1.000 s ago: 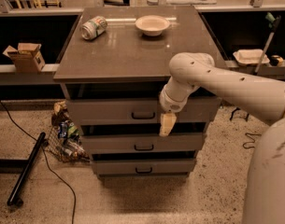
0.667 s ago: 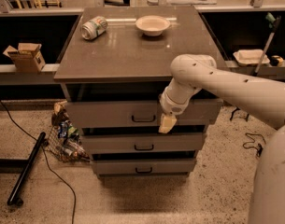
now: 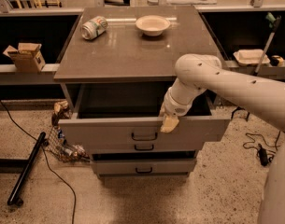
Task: Open top drawer
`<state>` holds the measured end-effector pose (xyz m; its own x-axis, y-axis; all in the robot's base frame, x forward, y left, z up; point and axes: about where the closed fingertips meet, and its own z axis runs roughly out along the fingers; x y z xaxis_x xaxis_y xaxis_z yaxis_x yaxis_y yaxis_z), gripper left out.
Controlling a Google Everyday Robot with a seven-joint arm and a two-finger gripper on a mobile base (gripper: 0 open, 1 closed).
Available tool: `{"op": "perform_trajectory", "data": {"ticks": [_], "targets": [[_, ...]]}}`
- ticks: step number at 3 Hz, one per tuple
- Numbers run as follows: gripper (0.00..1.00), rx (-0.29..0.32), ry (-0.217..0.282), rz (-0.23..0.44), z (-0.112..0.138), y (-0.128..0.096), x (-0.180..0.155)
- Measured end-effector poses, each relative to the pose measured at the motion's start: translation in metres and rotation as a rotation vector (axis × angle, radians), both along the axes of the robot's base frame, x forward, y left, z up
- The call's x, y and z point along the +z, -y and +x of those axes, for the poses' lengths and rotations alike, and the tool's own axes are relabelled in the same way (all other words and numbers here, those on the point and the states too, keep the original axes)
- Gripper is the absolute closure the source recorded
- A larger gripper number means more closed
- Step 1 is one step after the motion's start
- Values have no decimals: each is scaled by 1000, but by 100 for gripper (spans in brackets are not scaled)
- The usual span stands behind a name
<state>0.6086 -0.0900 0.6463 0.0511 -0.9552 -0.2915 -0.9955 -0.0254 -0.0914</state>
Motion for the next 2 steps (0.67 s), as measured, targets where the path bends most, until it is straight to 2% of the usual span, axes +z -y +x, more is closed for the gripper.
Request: {"op": "perform_trajectory", "data": {"ticks": [1,2], "targets": [[0,0,0,0,0,0,0],[0,0,0,0,0,0,0]]}}
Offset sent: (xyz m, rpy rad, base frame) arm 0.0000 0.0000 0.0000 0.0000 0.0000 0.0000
